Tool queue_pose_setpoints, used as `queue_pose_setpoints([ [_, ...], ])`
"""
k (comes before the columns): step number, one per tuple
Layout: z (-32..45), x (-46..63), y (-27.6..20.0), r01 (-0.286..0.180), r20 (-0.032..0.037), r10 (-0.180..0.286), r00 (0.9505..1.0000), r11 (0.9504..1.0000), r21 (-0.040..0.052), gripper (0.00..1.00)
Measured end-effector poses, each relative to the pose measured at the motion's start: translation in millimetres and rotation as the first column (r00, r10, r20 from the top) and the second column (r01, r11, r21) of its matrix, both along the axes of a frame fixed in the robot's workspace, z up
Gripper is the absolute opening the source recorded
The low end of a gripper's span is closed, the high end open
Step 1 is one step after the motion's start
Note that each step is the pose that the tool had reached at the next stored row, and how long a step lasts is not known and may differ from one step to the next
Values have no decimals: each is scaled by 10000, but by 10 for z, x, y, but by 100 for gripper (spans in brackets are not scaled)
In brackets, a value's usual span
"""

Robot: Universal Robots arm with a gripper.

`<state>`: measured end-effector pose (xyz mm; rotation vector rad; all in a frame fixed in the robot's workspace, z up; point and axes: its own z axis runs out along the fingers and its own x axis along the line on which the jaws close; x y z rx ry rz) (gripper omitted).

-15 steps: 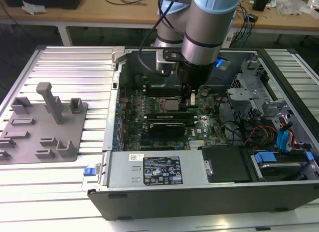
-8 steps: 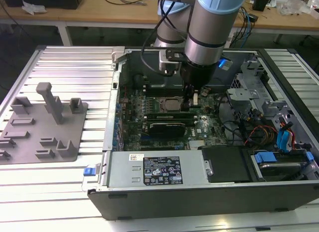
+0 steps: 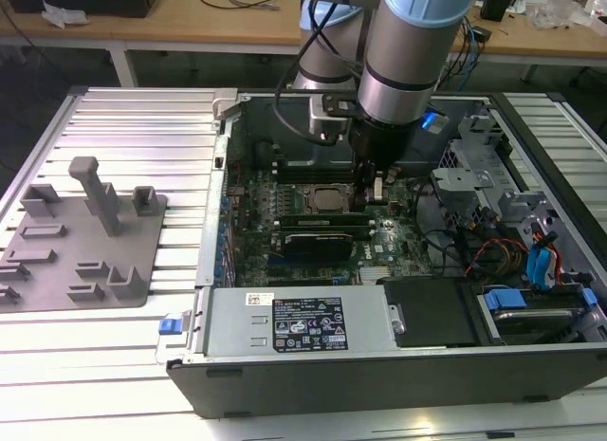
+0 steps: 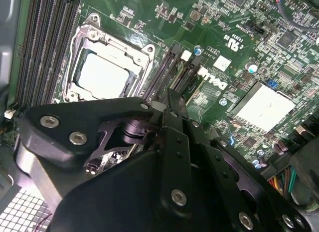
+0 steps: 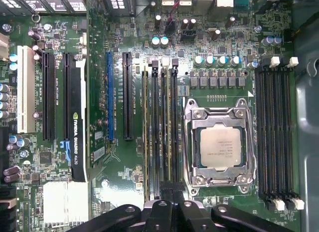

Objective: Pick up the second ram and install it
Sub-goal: 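Press down the second ram until it locks into place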

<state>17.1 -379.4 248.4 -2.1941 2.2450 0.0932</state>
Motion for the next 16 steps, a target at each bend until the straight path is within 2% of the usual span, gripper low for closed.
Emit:
queue_pose_setpoints([
  [16,-9,101,-1,0,0,0,10000,10000,-1,8],
])
